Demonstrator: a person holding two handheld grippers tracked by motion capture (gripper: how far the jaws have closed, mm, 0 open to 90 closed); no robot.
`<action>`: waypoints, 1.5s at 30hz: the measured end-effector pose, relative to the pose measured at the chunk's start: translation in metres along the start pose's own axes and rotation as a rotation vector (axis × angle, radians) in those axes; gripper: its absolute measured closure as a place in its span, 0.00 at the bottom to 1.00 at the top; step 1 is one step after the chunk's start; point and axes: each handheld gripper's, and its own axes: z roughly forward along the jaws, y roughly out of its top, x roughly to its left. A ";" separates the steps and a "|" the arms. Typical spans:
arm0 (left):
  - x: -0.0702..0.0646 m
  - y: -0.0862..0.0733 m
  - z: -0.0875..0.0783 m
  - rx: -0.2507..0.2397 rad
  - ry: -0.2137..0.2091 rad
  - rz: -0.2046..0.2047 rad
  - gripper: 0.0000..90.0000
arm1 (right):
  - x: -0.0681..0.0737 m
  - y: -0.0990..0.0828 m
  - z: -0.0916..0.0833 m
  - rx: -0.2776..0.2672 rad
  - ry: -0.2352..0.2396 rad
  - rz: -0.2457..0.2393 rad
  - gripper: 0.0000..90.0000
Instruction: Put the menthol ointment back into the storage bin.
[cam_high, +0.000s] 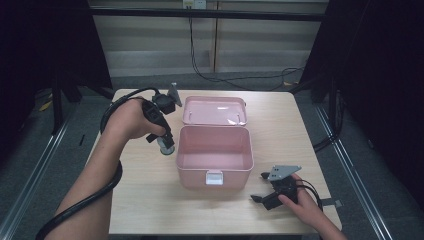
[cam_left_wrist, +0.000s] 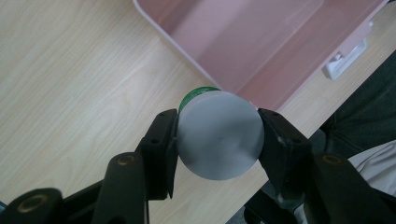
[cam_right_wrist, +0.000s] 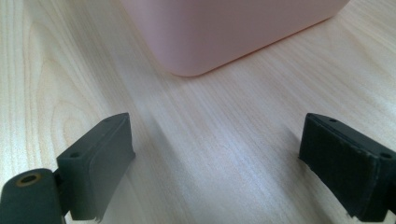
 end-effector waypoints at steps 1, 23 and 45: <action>-0.001 0.003 0.000 -0.002 0.001 0.005 0.56 | 0.000 0.000 0.000 0.000 0.000 0.000 0.10; -0.014 0.048 0.006 0.008 0.011 -0.016 0.56 | 0.000 0.000 0.000 0.003 0.001 0.001 0.10; -0.021 0.073 0.025 0.013 0.008 -0.041 0.56 | 0.000 0.000 0.000 0.003 0.001 0.000 0.10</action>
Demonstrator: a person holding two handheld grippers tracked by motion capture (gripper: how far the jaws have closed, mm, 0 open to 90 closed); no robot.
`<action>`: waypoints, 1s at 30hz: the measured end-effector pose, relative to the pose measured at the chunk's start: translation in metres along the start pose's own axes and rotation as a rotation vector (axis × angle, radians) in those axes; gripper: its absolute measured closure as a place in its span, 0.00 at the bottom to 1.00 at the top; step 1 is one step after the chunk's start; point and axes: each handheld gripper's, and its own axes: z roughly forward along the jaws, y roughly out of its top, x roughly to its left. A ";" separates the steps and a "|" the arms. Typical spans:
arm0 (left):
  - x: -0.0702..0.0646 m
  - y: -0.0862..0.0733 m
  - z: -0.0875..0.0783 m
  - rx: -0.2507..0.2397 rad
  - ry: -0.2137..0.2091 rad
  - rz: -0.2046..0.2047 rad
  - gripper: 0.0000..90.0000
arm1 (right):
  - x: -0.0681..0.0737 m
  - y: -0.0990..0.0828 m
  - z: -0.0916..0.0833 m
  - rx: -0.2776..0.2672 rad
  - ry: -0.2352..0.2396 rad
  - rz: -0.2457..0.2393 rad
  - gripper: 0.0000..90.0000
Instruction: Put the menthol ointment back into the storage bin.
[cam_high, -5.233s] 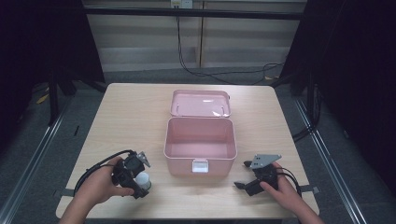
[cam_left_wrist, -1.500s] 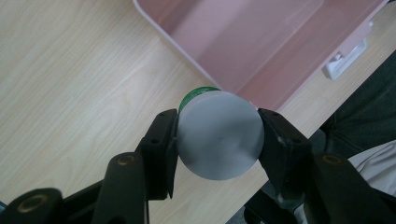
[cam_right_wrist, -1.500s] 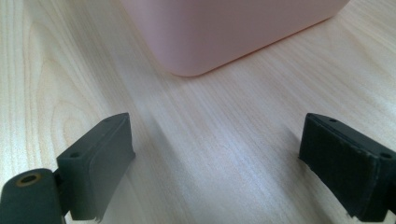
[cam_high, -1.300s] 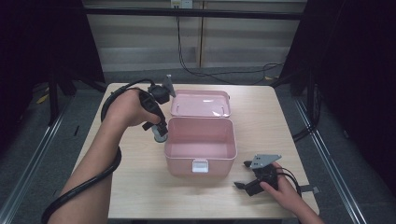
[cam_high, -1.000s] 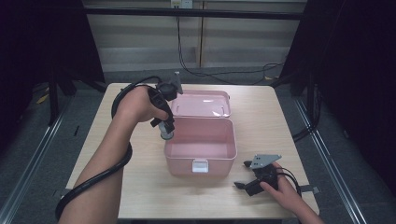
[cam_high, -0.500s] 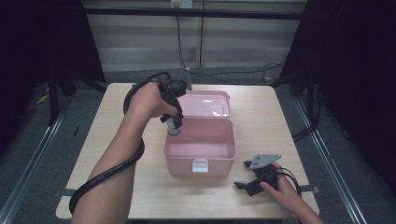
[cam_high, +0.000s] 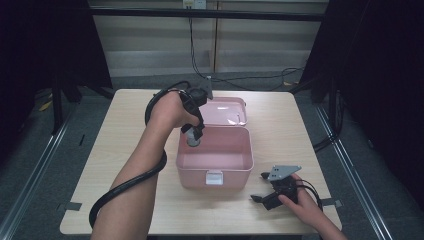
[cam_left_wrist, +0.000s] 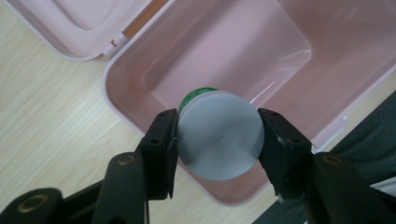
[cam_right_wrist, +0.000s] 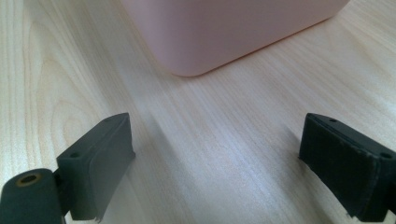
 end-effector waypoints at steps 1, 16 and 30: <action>0.000 0.001 0.002 0.001 -0.001 -0.007 0.56 | 0.000 0.000 0.000 0.000 0.000 0.000 0.10; 0.001 0.014 0.032 0.018 0.009 -0.089 0.56 | 0.000 0.000 0.000 0.001 -0.002 0.000 0.10; -0.003 0.025 0.051 0.020 0.039 -0.180 0.56 | 0.000 0.000 0.000 0.001 -0.002 0.000 0.10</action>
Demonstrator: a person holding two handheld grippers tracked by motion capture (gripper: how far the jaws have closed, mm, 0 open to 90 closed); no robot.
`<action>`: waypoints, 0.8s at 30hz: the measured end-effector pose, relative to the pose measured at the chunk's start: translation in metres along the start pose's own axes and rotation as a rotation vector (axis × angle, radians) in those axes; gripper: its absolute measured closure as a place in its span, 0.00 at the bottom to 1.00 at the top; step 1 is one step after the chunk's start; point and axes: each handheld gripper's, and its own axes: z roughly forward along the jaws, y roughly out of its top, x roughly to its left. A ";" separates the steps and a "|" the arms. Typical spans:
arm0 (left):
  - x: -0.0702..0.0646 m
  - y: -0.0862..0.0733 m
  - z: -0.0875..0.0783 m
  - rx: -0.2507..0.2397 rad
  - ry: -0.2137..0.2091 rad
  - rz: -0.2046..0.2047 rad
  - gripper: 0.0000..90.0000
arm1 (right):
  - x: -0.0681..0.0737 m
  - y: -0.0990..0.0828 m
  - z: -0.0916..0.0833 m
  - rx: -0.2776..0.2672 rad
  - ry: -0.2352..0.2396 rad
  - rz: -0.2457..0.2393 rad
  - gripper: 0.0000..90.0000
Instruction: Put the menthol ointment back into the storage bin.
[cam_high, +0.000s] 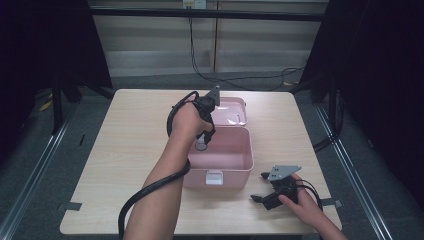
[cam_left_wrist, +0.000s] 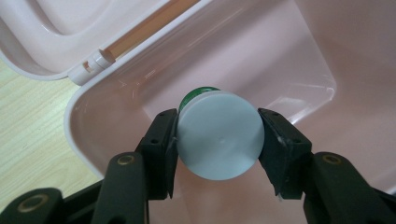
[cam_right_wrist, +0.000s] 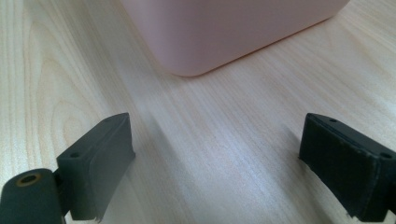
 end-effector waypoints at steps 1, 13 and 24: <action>0.000 0.000 0.001 -0.001 -0.003 -0.009 0.56 | 0.000 0.000 0.000 0.000 0.000 0.000 0.10; 0.000 0.003 0.011 -0.005 0.003 -0.070 0.56 | 0.000 0.000 0.000 0.000 0.000 0.001 0.10; 0.000 0.005 0.017 -0.010 0.019 -0.129 0.56 | 0.000 0.000 0.000 0.000 0.000 0.001 0.10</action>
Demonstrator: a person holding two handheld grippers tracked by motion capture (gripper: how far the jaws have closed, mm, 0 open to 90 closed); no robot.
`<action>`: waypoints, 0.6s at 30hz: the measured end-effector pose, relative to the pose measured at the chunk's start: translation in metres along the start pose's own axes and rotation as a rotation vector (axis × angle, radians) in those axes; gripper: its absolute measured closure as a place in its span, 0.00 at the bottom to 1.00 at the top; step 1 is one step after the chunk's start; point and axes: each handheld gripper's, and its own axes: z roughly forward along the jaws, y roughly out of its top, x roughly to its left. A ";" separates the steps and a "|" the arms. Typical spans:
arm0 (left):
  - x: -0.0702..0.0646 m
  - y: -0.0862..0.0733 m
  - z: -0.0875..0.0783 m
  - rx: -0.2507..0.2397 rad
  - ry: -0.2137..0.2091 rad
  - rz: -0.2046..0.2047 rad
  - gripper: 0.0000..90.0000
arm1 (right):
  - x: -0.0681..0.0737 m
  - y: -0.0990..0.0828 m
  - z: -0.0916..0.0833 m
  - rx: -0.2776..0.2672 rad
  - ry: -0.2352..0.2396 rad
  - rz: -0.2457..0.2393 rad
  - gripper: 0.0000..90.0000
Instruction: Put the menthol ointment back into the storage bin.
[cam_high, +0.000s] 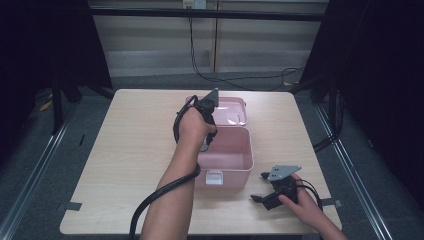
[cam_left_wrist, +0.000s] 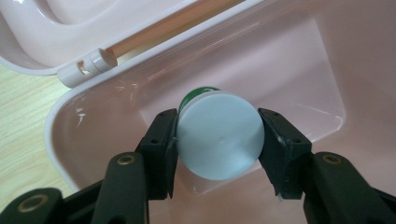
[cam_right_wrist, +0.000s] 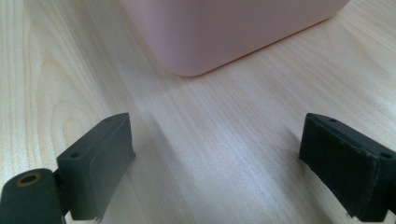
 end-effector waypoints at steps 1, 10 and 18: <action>0.000 0.001 0.001 -0.004 -0.004 -0.001 0.56 | 0.000 0.000 0.000 0.000 0.000 0.000 0.10; 0.002 0.001 0.009 -0.018 0.005 -0.038 0.56 | 0.000 0.000 0.000 0.000 0.000 0.000 0.10; 0.005 0.001 0.019 -0.025 0.004 -0.051 0.56 | 0.000 0.000 0.000 -0.001 0.002 0.001 0.10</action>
